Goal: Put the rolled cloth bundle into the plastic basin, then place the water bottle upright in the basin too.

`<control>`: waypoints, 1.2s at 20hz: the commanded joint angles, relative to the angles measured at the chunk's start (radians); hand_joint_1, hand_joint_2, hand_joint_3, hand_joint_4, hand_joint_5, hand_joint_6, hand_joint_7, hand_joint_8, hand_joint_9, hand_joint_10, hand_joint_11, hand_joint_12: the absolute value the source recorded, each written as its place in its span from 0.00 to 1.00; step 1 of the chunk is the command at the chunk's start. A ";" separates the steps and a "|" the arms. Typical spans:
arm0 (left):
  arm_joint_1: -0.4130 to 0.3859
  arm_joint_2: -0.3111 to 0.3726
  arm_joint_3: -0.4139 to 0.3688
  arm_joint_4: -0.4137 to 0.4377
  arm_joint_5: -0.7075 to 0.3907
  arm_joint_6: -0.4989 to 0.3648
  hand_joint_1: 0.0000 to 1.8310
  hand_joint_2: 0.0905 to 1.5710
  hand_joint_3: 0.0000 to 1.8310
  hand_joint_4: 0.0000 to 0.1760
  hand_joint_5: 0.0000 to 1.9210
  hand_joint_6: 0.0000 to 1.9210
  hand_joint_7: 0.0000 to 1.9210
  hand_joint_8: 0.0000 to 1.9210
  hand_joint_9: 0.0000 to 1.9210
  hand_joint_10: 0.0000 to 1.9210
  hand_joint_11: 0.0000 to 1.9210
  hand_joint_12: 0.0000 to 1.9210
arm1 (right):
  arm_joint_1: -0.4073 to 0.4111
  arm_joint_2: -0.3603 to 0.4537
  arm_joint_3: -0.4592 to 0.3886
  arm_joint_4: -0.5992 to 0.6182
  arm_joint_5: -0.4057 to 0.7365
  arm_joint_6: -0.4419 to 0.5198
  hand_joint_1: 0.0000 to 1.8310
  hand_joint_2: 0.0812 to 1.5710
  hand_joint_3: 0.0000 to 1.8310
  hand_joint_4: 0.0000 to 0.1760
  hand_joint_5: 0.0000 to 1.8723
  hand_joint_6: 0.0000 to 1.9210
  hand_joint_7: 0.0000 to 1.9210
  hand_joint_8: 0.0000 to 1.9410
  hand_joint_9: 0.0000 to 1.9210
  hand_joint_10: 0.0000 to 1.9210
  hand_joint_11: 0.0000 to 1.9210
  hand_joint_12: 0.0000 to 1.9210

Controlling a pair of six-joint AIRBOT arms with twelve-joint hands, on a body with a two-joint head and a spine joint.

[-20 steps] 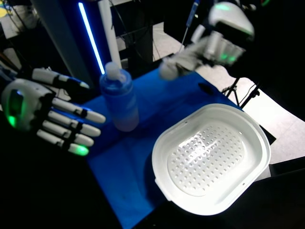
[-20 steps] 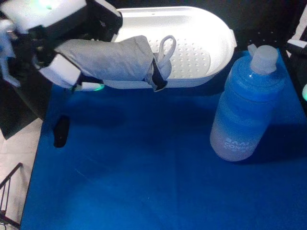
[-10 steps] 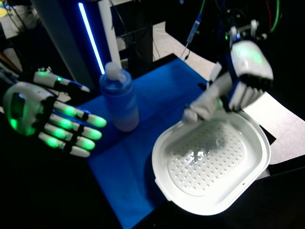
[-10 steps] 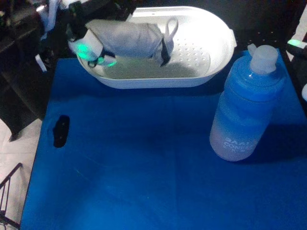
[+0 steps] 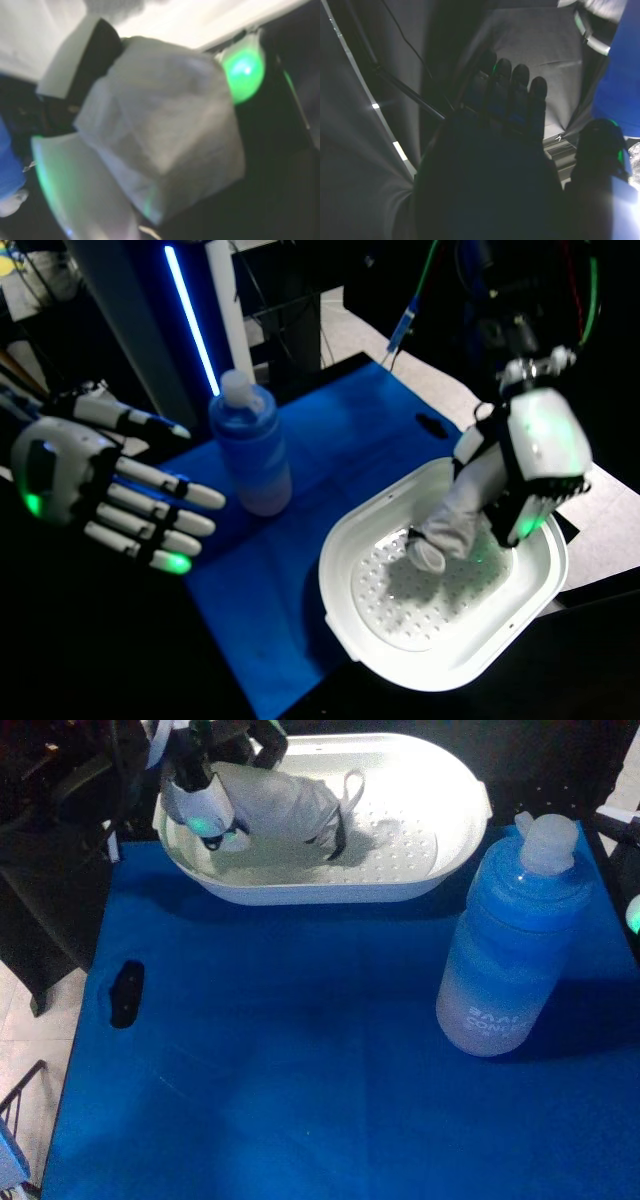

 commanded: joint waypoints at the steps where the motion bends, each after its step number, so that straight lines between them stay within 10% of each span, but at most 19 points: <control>1: -0.020 -0.002 0.006 0.000 -0.097 -0.004 0.89 0.60 0.18 1.00 0.40 1.00 0.50 1.00 0.61 1.00 0.70 1.00 | 0.012 0.002 0.004 0.000 0.121 0.011 0.06 0.92 0.00 0.25 0.11 0.00 0.11 0.00 0.07 0.00 0.00 0.15; 4: -0.009 -0.003 0.015 0.017 -0.067 -0.004 0.81 0.70 0.01 0.86 0.38 1.00 0.46 1.00 0.56 1.00 0.64 1.00 | 0.012 0.002 0.004 0.000 0.121 0.015 0.07 0.93 0.00 0.11 0.12 0.00 0.12 0.00 0.08 0.00 0.00 0.15; 5: -0.008 -0.006 0.021 0.017 -0.062 -0.004 0.67 0.73 0.00 0.06 0.34 0.91 0.37 0.96 0.46 1.00 0.55 1.00 | 0.012 0.002 0.005 0.000 0.121 0.015 0.05 0.93 0.00 0.08 0.12 0.00 0.13 0.00 0.09 0.00 0.00 0.17; 6: -0.008 -0.009 0.026 0.017 -0.058 -0.004 0.55 0.77 0.00 0.06 0.40 0.71 0.29 0.76 0.34 0.87 0.39 0.97 | 0.012 0.001 0.005 0.000 0.121 0.015 0.05 0.93 0.00 0.07 0.13 0.00 0.13 0.00 0.09 0.00 0.00 0.17; 7: -0.008 -0.012 0.029 0.016 -0.057 -0.004 0.51 0.76 0.00 0.87 0.39 0.69 0.28 0.56 0.28 0.70 0.25 0.88 | 0.012 0.001 0.005 0.000 0.121 0.015 0.06 0.93 0.00 0.12 0.13 0.00 0.13 0.00 0.09 0.00 0.00 0.17; 8: -0.009 -0.013 0.030 0.016 -0.058 -0.004 0.49 0.77 0.00 0.99 0.38 0.70 0.27 0.53 0.25 0.66 0.19 0.84 | 0.012 0.000 0.005 0.000 0.121 0.015 0.06 0.93 0.00 0.09 0.13 0.00 0.13 0.00 0.09 0.00 0.00 0.18; 10: -0.009 -0.013 0.029 0.016 -0.061 -0.004 0.47 0.79 0.00 1.00 0.36 0.74 0.22 0.50 0.19 0.64 0.12 0.80 | 0.012 -0.002 0.005 0.000 0.121 0.015 0.06 0.93 0.00 0.05 0.13 0.00 0.13 0.00 0.09 0.00 0.00 0.18; 11: -0.009 -0.013 0.028 0.016 -0.061 -0.004 0.41 0.69 0.00 0.61 0.28 0.30 0.17 0.51 0.15 0.63 0.06 0.78 | 0.012 -0.003 0.005 0.000 0.121 0.015 0.06 0.93 0.00 0.00 0.13 0.00 0.14 0.00 0.09 0.00 0.00 0.18; 14: -0.008 -0.008 0.017 0.017 -0.071 -0.004 0.39 0.66 0.00 0.72 0.33 0.02 0.20 0.33 0.14 0.51 0.02 0.75 | 0.012 -0.002 0.005 0.000 0.121 0.016 0.06 0.93 0.00 0.03 0.13 0.00 0.13 0.00 0.09 0.00 0.00 0.17; 18: -0.004 0.019 -0.023 0.024 -0.097 -0.004 0.39 0.66 0.00 0.73 0.27 0.00 0.27 0.05 0.16 0.32 0.00 0.73 | 0.012 -0.002 0.004 0.000 0.121 0.021 0.07 0.93 0.00 0.04 0.13 0.00 0.13 0.00 0.09 0.00 0.00 0.17; 21: 0.008 0.066 -0.084 0.035 -0.138 -0.004 0.38 0.64 0.00 0.77 0.23 0.00 0.25 0.00 0.23 0.04 0.00 0.65 | 0.012 -0.003 0.004 0.000 0.121 0.031 0.07 0.94 0.00 0.06 0.12 0.00 0.12 0.00 0.08 0.00 0.00 0.14; 24: 0.033 0.150 -0.181 0.038 -0.217 -0.004 0.32 0.62 0.00 0.86 0.15 0.00 0.18 0.00 0.19 0.00 0.00 0.61 | 0.012 -0.003 0.003 0.001 0.122 0.048 0.11 0.91 0.00 0.05 0.12 0.00 0.12 0.00 0.09 0.00 0.00 0.18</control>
